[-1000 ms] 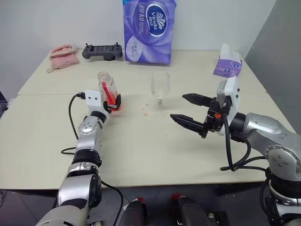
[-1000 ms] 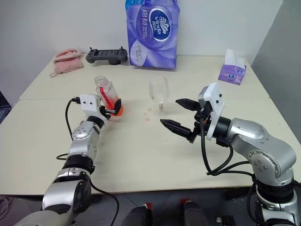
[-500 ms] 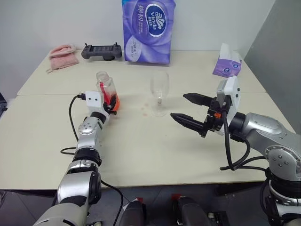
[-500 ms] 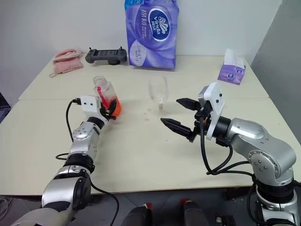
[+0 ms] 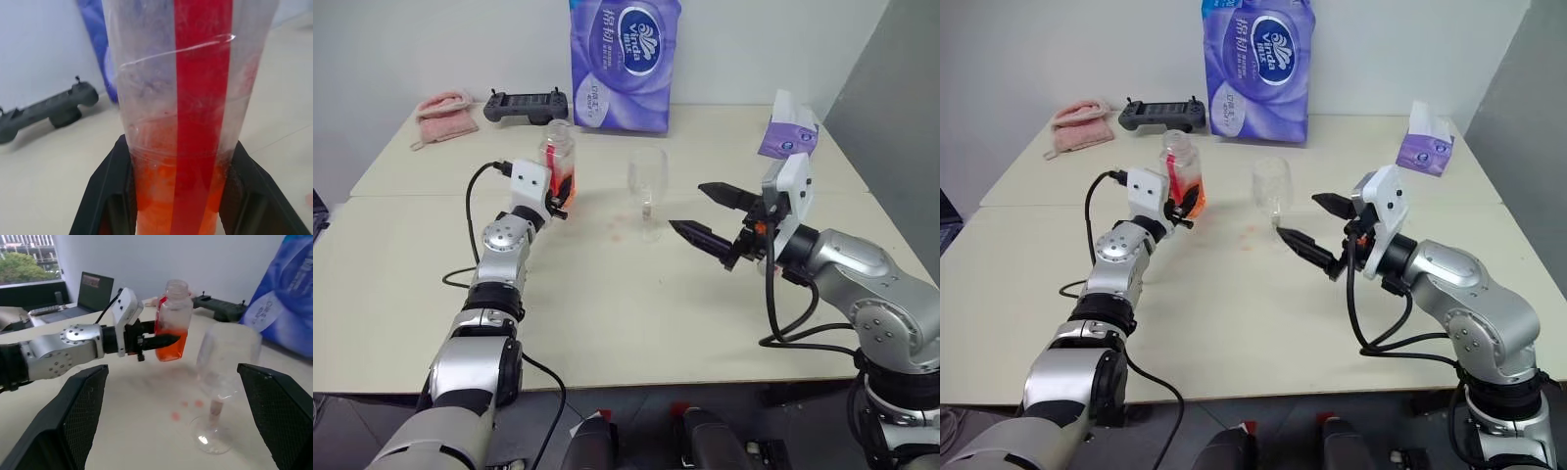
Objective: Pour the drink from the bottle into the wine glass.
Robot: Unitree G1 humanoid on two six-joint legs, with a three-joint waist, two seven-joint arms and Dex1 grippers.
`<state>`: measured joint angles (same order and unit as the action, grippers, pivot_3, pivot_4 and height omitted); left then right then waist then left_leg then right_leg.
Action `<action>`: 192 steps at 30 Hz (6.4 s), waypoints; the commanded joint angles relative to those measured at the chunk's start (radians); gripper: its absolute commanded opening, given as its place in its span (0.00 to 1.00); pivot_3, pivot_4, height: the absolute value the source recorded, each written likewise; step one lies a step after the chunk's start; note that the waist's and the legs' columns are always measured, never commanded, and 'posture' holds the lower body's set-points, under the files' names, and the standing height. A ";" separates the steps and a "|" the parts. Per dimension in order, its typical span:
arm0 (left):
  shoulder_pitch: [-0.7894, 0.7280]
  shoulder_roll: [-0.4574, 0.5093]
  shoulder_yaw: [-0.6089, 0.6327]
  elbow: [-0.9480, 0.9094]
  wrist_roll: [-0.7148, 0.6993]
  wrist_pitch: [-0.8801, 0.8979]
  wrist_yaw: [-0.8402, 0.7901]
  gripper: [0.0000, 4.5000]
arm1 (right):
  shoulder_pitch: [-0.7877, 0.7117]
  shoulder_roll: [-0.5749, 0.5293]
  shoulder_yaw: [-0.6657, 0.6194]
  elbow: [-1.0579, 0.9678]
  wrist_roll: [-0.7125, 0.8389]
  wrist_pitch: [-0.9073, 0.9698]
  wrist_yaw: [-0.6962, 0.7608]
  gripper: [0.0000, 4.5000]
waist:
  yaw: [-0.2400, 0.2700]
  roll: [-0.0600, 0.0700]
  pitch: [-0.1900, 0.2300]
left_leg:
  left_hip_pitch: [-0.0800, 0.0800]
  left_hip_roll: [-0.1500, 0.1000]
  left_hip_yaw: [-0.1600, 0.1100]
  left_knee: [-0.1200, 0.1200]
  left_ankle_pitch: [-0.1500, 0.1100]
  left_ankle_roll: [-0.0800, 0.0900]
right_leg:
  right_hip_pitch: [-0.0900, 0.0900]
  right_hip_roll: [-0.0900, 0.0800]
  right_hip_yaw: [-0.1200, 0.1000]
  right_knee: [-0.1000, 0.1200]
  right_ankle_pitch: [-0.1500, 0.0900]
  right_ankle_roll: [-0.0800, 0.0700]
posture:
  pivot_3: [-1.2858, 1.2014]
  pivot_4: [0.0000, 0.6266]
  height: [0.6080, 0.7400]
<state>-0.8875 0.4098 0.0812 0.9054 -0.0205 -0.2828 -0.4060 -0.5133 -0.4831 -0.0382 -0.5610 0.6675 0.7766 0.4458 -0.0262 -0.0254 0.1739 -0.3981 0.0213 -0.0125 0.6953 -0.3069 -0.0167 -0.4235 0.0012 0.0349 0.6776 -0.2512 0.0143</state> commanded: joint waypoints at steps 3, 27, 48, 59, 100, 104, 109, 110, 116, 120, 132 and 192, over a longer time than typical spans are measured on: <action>-0.062 0.049 -0.055 -0.144 0.067 0.014 -0.022 0.37 | -0.025 0.041 -0.010 0.038 -0.086 -0.130 -0.022 1.00 | 0.000 0.000 0.000 | 0.000 0.000 0.000 0.000 0.000 0.000 | 0.000 0.000 0.000 0.000 0.000 0.000 | 0.52 0.24 1.00; -0.255 0.175 -0.284 -0.051 0.398 -0.170 0.003 0.37 | 0.109 0.118 0.050 0.140 -0.240 -0.444 0.097 1.00 | 0.000 0.000 0.000 | 0.000 -0.008 0.001 0.000 0.000 0.000 | -0.002 -0.001 0.000 0.002 -0.001 0.001 | 0.52 0.24 1.00; -0.346 0.193 -0.340 0.069 0.494 -0.250 0.043 0.37 | 0.057 0.141 0.020 0.104 -0.233 -0.450 0.043 1.00 | 0.000 0.000 0.000 | -0.001 -0.008 0.001 0.001 0.000 0.000 | -0.002 -0.003 -0.001 0.002 -0.001 0.002 | 0.52 0.24 1.00; -0.388 0.217 -0.386 0.101 0.564 -0.287 0.082 0.37 | 0.056 0.136 0.022 0.112 -0.239 -0.452 0.045 1.00 | 0.000 0.000 0.000 | -0.001 -0.009 0.001 0.001 0.000 0.000 | -0.002 -0.003 -0.002 0.003 -0.001 0.002 | 0.52 0.24 1.00; -0.550 0.245 -0.510 0.258 0.723 -0.364 0.188 0.37 | 0.043 0.130 0.005 0.118 -0.242 -0.443 0.025 1.00 | 0.000 0.000 0.000 | -0.001 -0.009 0.001 0.001 0.000 0.000 | -0.002 -0.003 -0.002 0.003 -0.001 0.002 | 0.52 0.24 1.00; -0.564 0.242 -0.518 0.271 0.735 -0.366 0.191 0.37 | 0.044 0.131 0.005 0.116 -0.242 -0.443 0.023 1.00 | 0.000 0.000 0.000 | -0.001 -0.010 0.001 0.001 0.000 0.000 | -0.002 -0.003 -0.002 0.003 -0.001 0.002 | 0.52 0.24 1.00; -0.578 0.245 -0.531 0.281 0.742 -0.366 0.196 0.37 | 0.046 0.132 0.006 0.113 -0.242 -0.441 0.021 1.00 | 0.000 0.000 0.000 | -0.001 -0.010 0.001 0.001 0.000 0.000 | -0.002 -0.003 -0.002 0.003 -0.001 0.002 | 0.52 0.24 1.00; -0.580 0.245 -0.533 0.283 0.743 -0.366 0.197 0.37 | 0.046 0.132 0.007 0.112 -0.242 -0.441 0.020 1.00 | 0.000 0.000 0.000 | -0.001 -0.010 0.001 0.001 0.000 0.000 | -0.002 -0.003 -0.002 0.003 -0.001 0.002 | 0.52 0.24 1.00; -0.590 0.246 -0.544 0.296 0.745 -0.367 0.196 0.37 | 0.044 0.135 0.008 0.116 -0.243 -0.444 0.019 1.00 | 0.000 0.000 0.000 | -0.001 -0.010 0.001 0.001 0.000 0.000 | -0.002 -0.003 -0.002 0.003 -0.001 0.002 | 0.52 0.24 1.00; -0.598 0.247 -0.550 0.305 0.751 -0.366 0.199 0.37 | 0.045 0.133 0.007 0.116 -0.242 -0.444 0.021 1.00 | 0.000 0.000 0.000 | -0.001 -0.010 0.001 0.001 0.000 0.000 | -0.002 -0.003 -0.002 0.003 -0.001 0.002 | 0.52 0.24 1.00; -0.615 0.248 -0.569 0.317 0.772 -0.368 0.204 0.37 | 0.047 0.135 0.012 0.114 -0.242 -0.446 0.026 1.00 | 0.000 0.000 0.000 | -0.001 -0.010 0.001 0.001 0.000 0.000 | -0.002 -0.003 -0.002 0.003 -0.001 0.002 | 0.52 0.24 1.00; -0.452 0.128 -0.156 0.189 0.217 -0.104 -0.120 0.37 | 0.065 0.125 0.020 0.090 -0.233 -0.419 0.040 1.00 | -0.002 0.000 0.000 | 0.000 -0.009 0.001 0.002 0.001 0.000 | -0.002 -0.004 -0.002 0.004 -0.001 0.002 | 0.52 0.24 1.00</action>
<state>-1.3477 0.5347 -0.1131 1.1503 0.2460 -0.4230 -0.5332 -0.4459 -0.3491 -0.0073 -0.4180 0.4172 0.3587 0.4787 -0.0285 -0.0256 0.1740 -0.3982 0.0123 -0.0115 0.6974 -0.3063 -0.0171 -0.4252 -0.0027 0.0331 0.6818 -0.2525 0.0165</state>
